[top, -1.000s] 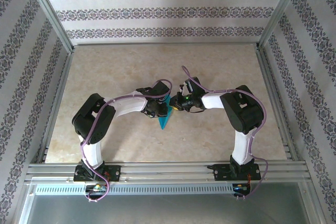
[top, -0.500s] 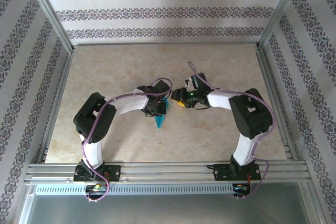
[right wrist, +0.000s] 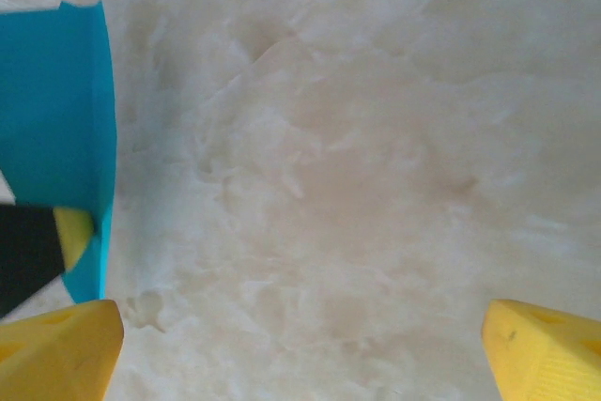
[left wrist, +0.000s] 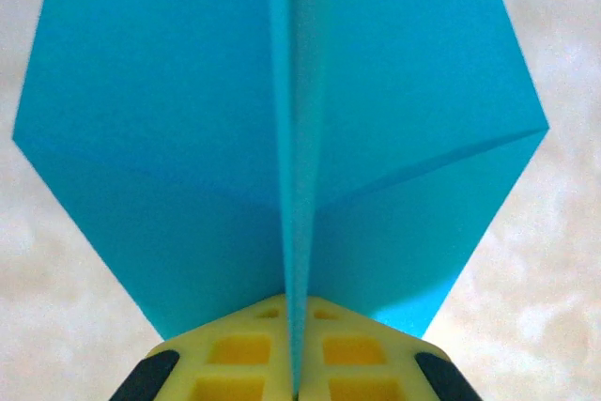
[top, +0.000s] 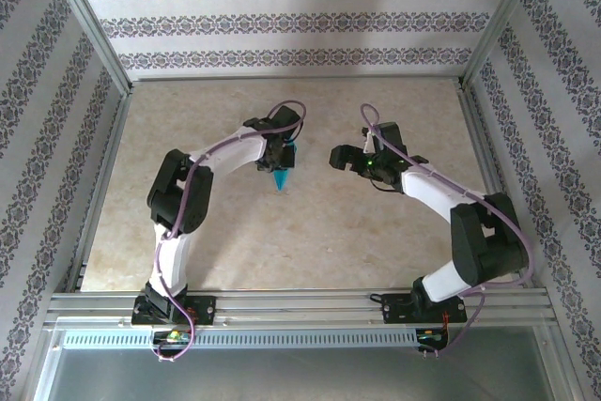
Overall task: Fold a paper plane with a square sheet of paper (pick it up from the middle)
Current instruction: Move the paper plane to the center of the table.
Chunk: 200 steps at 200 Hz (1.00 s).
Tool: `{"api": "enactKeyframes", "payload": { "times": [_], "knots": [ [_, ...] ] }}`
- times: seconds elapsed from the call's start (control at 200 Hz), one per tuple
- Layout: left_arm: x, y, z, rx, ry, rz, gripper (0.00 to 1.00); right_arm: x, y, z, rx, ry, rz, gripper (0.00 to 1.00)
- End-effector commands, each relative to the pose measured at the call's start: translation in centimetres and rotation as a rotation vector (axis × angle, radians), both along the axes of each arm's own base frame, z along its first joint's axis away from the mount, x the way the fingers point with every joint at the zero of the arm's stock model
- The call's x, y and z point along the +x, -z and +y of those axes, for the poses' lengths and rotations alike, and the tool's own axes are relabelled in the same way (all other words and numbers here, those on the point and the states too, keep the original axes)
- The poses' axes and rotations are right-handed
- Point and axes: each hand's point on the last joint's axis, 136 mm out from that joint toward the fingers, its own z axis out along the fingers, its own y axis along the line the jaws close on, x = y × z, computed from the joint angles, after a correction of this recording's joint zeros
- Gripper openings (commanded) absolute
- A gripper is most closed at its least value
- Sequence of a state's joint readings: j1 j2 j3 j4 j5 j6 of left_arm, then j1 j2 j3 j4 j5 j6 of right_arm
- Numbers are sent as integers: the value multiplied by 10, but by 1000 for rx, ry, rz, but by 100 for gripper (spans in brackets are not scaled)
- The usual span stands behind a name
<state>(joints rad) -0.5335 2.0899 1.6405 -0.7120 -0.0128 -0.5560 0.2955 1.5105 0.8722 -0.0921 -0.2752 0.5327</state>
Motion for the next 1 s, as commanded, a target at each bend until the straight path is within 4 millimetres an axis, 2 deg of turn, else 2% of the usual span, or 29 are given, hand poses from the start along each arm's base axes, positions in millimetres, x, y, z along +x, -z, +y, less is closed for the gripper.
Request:
{"api": "enactKeyframes", "payload": {
  "times": [0.0, 0.135, 0.365, 0.525, 0.994],
  "knots": [
    [11, 10, 14, 74, 20, 50, 8, -3, -4, -21, -114, 10, -50, 98],
    [28, 16, 15, 96, 18, 67, 8, -6, -6, -23, -115, 12, -55, 98],
    [40, 28, 20, 98, -2, 92, 10, -10, 0, -21, -91, 12, -30, 98],
    [42, 36, 20, 98, -19, 102, 20, -11, 2, -17, -70, 5, -18, 98],
    [40, 57, 20, 114, -20, 135, 25, -12, 7, -13, -40, 0, 5, 98]
  ]
}}
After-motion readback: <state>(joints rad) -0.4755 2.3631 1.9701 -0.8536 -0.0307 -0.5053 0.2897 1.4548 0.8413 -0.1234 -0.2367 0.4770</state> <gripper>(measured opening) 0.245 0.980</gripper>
